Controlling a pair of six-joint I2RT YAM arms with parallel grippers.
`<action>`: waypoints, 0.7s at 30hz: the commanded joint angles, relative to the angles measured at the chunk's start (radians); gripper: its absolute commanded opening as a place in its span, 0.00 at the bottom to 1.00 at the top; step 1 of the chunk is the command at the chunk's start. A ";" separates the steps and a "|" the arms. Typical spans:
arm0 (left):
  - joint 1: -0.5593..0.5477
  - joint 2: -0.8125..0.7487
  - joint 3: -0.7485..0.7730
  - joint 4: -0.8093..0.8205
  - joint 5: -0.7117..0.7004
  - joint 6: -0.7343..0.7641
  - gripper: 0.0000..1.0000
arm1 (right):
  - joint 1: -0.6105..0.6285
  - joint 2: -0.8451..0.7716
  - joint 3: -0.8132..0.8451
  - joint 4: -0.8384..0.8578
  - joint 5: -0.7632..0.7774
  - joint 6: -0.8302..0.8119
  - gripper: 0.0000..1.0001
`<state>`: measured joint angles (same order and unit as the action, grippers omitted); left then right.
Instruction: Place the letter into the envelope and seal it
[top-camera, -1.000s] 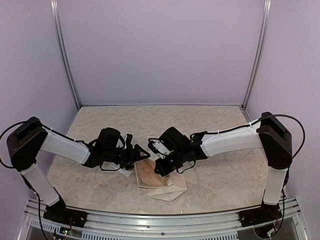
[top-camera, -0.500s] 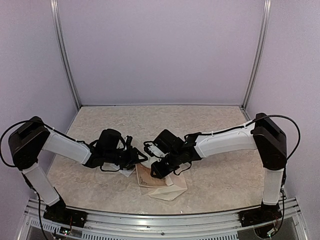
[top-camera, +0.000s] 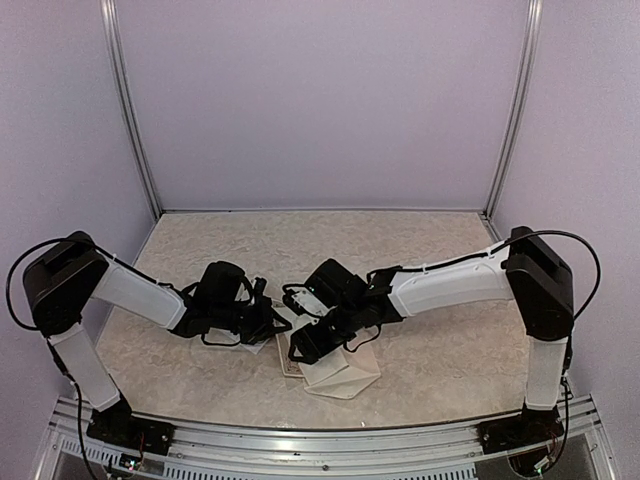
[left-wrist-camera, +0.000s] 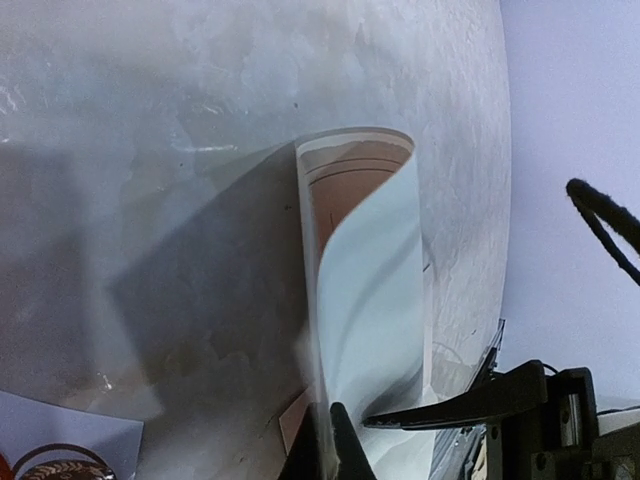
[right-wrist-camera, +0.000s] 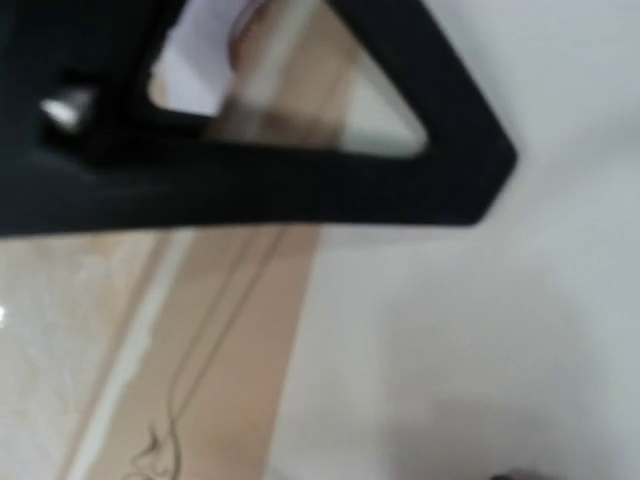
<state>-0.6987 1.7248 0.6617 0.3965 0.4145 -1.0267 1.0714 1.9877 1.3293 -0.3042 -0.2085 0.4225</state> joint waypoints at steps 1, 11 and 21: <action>0.003 0.013 -0.018 0.027 0.007 0.011 0.00 | 0.006 -0.041 -0.038 0.063 -0.040 0.020 0.70; -0.050 -0.184 -0.064 0.125 0.018 0.248 0.00 | -0.117 -0.403 -0.305 0.311 -0.129 0.073 0.89; -0.111 -0.459 -0.052 0.143 0.139 0.388 0.00 | -0.253 -0.618 -0.575 0.655 -0.422 0.110 0.95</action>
<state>-0.8024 1.3293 0.5953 0.4984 0.4770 -0.7002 0.8265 1.4117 0.8276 0.1654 -0.4721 0.5186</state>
